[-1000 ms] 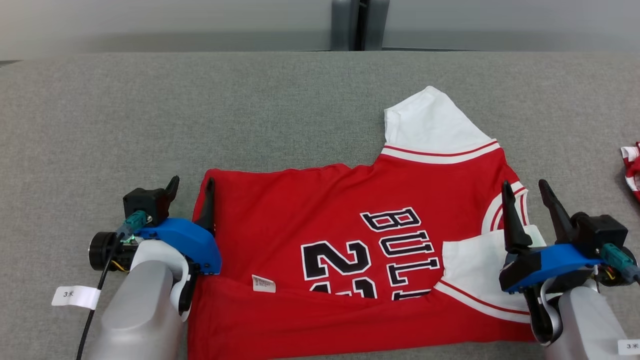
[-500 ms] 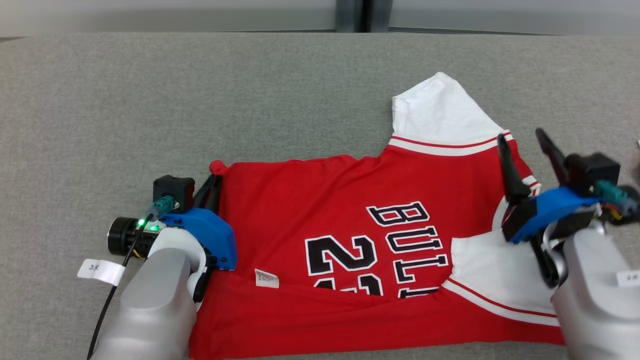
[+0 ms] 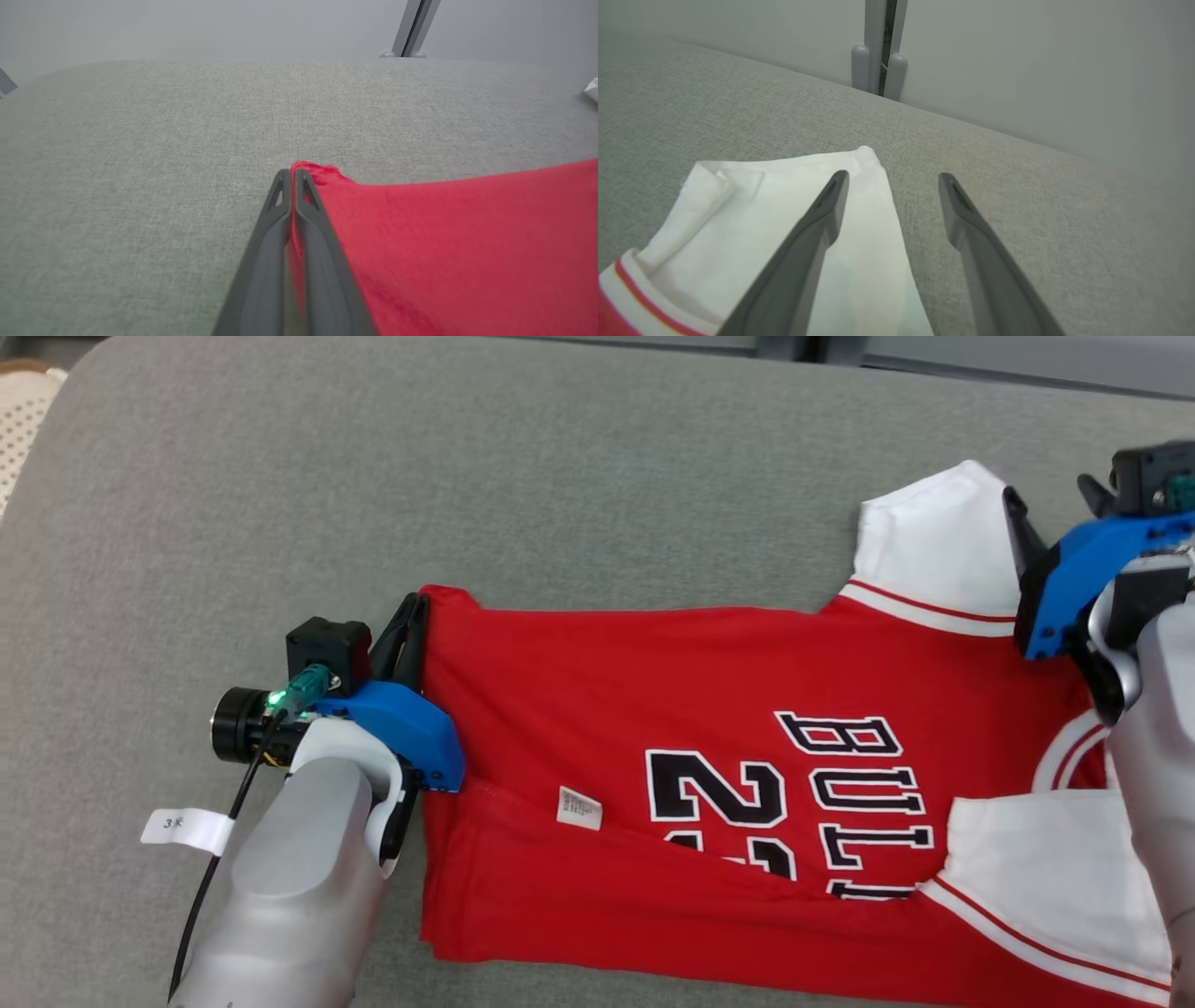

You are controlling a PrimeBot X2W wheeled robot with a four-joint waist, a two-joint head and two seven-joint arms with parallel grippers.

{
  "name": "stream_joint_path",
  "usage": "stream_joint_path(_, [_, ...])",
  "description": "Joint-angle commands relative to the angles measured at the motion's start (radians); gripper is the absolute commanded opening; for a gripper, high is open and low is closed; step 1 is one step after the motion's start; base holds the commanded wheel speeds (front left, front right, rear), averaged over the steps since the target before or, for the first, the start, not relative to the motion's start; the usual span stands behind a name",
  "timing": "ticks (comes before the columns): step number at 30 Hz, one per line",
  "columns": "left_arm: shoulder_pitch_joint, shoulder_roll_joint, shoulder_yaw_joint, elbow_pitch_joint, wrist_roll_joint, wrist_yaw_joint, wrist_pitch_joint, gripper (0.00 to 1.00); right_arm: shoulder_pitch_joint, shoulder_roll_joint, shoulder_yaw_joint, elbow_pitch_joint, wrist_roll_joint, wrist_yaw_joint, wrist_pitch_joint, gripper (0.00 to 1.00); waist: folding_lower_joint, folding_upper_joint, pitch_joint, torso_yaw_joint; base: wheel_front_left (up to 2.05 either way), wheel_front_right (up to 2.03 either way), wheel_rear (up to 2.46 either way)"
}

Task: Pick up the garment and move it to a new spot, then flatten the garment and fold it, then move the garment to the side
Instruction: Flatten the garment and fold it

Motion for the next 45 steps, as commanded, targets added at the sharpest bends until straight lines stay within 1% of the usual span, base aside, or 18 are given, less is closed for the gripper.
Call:
stream_joint_path(1, [0.003,0.001,0.008,-0.018,0.008,0.003,-0.004,0.0,-0.03,-0.01,-0.004,0.016,-0.008,0.0,0.014,1.0,-0.0001,0.0,0.029,0.031,0.0,0.0,0.0])
stream_joint_path(5, [0.015,-0.002,0.01,-0.069,0.018,-0.002,-0.004,0.0,-0.099,-0.021,-0.036,0.077,-0.033,0.0,0.065,1.0,-0.0001,0.0,0.061,0.066,0.0,0.0,0.0])
stream_joint_path(9, [0.01,-0.008,0.01,-0.105,0.026,-0.007,-0.005,0.0,-0.154,-0.028,-0.096,0.128,-0.062,0.0,0.104,1.0,-0.0001,0.0,0.093,0.092,0.0,0.0,0.0])
stream_joint_path(12, [0.015,-0.012,0.009,-0.123,0.032,-0.012,-0.005,0.0,-0.173,-0.004,-0.128,0.157,-0.086,0.0,0.12,1.0,-0.0001,0.0,0.107,0.102,0.0,0.0,0.0])
stream_joint_path(13, [0.017,-0.014,0.009,-0.128,0.032,-0.013,-0.005,0.0,-0.178,0.003,-0.136,0.167,-0.092,0.0,0.125,0.96,-0.0001,0.0,0.112,0.102,0.0,0.0,0.0])
stream_joint_path(14, [0.018,-0.015,0.01,-0.132,0.033,-0.014,-0.005,0.0,-0.177,0.012,-0.137,0.179,-0.096,0.0,0.135,0.49,-0.0001,0.0,0.114,0.103,0.0,0.0,0.0])
stream_joint_path(15, [0.021,-0.016,0.012,-0.134,0.034,-0.016,-0.005,0.0,-0.174,0.022,-0.141,0.191,-0.095,0.0,0.138,0.0,-0.0001,0.0,0.116,0.102,0.0,0.0,0.0])
stream_joint_path(17, [0.023,-0.018,0.015,-0.138,0.036,-0.017,-0.005,0.0,-0.18,0.026,-0.149,0.19,-0.104,0.0,0.107,0.0,-0.0001,0.0,0.119,0.098,0.0,0.0,0.0])
stream_joint_path(20, [0.021,-0.019,0.034,-0.156,0.035,-0.016,-0.005,0.0,-0.198,0.003,-0.183,0.143,-0.14,-0.001,-0.001,0.0,-0.0001,0.0,0.119,0.089,0.0,0.0,0.0])
stream_joint_path(25, [0.035,-0.019,0.087,-0.217,0.036,-0.009,-0.005,0.0,-0.197,0.031,-0.263,0.08,-0.205,0.0,-0.212,0.0,-0.0001,0.0,0.097,0.066,0.0,0.0,0.0])
stream_joint_path(28, [0.052,-0.019,0.118,-0.258,0.046,-0.006,-0.005,0.0,-0.175,0.054,-0.304,0.052,-0.237,0.0,-0.286,0.0,-0.0001,0.0,0.074,0.047,0.0,0.0,0.0])
stream_joint_path(32, [0.088,-0.022,0.145,-0.282,0.06,-0.009,-0.005,0.0,-0.112,0.098,-0.345,0.029,-0.235,0.0,-0.313,0.0,-0.0001,0.0,0.029,0.021,0.0,0.0,0.0])
stream_joint_path(33, [0.1,-0.023,0.151,-0.286,0.064,-0.01,-0.005,0.0,-0.093,0.109,-0.34,0.022,-0.229,0.0,-0.316,0.0,-0.0001,0.0,0.016,0.013,0.0,0.0,0.0])
stream_joint_path(35, [0.134,-0.024,0.165,-0.29,0.07,-0.008,-0.005,0.0,-0.036,0.131,-0.328,-0.033,-0.194,0.0,-0.316,0.0,-0.0001,0.0,-0.014,-0.001,0.0,0.0,0.0])
stream_joint_path(40, [0.238,-0.027,0.193,-0.278,0.067,-0.005,-0.005,0.0,0.198,0.15,-0.286,-0.144,-0.088,0.0,-0.316,0.0,-0.0001,0.0,-0.1,-0.034,0.0,0.0,0.0])
stream_joint_path(45, [0.356,-0.029,0.204,-0.258,0.065,0.002,-0.005,0.0,0.427,0.159,-0.269,-0.202,0.016,0.0,-0.317,0.0,-0.0001,0.0,-0.178,-0.061,0.0,0.0,0.0])
